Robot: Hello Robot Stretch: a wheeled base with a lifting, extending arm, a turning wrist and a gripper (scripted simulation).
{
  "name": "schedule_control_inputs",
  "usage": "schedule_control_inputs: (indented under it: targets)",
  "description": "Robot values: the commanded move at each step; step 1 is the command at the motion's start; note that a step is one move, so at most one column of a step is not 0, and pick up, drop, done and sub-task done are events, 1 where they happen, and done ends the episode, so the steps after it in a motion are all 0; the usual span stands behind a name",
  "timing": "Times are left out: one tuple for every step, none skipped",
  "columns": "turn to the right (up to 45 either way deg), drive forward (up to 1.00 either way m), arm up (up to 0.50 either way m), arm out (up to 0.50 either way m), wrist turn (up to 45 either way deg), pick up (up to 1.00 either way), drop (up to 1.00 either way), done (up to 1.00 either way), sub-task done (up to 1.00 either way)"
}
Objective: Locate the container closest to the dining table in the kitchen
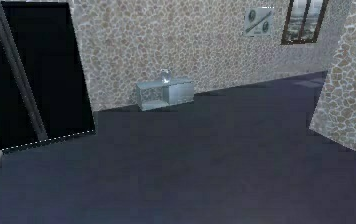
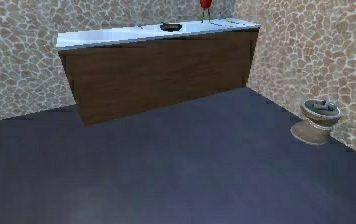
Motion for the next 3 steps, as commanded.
schedule_control_inputs:
  targets:
    - [24.0, 0.00, 0.00, 0.00, 0.0, 0.00, 0.00, 0.00, 0.00]
    - [0.0, 1.00, 0.00, 0.00, 0.0, 0.00, 0.00, 0.00, 0.00]
    - [0.0, 1.00, 0.00, 0.00, 0.0, 0.00, 0.00, 0.00, 0.00]
